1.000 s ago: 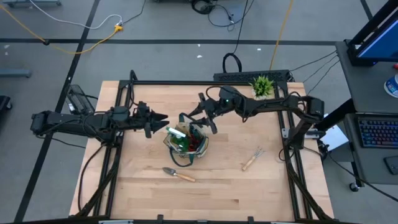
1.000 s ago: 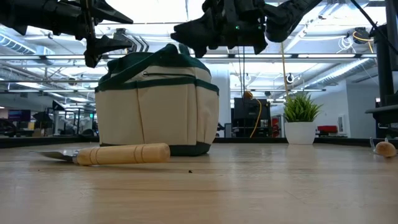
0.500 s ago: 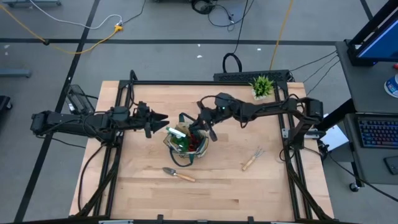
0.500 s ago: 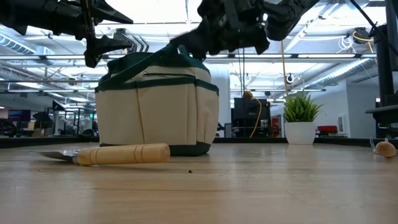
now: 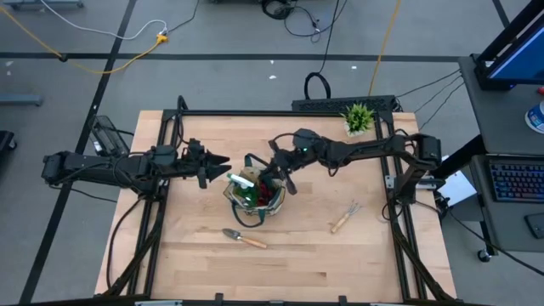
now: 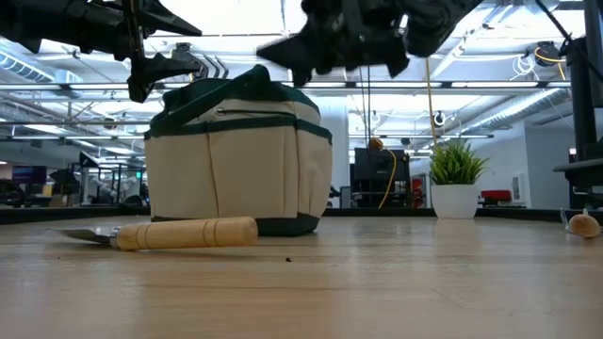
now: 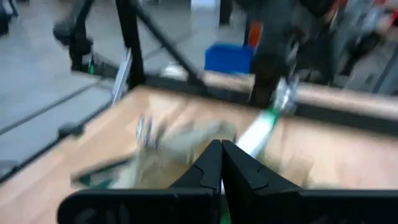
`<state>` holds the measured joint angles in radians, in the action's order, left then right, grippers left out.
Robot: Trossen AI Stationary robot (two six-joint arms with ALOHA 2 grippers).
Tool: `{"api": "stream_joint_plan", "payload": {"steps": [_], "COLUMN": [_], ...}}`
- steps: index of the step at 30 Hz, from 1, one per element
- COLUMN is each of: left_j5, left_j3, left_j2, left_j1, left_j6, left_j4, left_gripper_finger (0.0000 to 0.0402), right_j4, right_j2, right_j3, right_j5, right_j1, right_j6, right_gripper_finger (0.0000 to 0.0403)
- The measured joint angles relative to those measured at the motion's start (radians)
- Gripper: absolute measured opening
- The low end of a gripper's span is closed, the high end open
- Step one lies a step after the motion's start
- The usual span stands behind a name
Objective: Pick & Place Garden tools in Gardening bag
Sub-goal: Put the green shear scissors into the gardening bag, then put the brown hand rake into the gardening bag
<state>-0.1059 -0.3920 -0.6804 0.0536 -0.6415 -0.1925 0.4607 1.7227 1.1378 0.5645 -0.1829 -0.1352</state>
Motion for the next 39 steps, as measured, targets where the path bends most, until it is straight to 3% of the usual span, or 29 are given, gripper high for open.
{"api": "stream_joint_plan", "payload": {"steps": [7, 18, 26, 39], "left_j5": [0.000, 0.000, 0.000, 0.006], "left_j3": [0.000, 0.000, 0.000, 0.000], "left_j2": [0.000, 0.000, 0.000, 0.000], "left_j1": [0.000, 0.000, 0.000, 0.000], "left_j6": [0.001, 0.011, 0.030, 0.087], "left_j4": [0.000, 0.005, 0.011, 0.019], "left_gripper_finger": [0.0250, 0.0250, 0.0250, 0.0250], "right_j4": [-0.023, -0.626, -0.999, -1.323], "right_j2": [-0.130, -0.386, -0.513, -0.573], "right_j3": [0.001, 0.001, 0.001, 0.001], "right_j5": [-0.045, -0.209, -0.337, -0.524], "right_j1": [0.000, 0.057, 0.207, 0.498], "right_j6": [-0.020, -0.116, -0.117, -0.113], "right_gripper_finger": [0.0001, 0.0001, 0.0000, 0.0000]}}
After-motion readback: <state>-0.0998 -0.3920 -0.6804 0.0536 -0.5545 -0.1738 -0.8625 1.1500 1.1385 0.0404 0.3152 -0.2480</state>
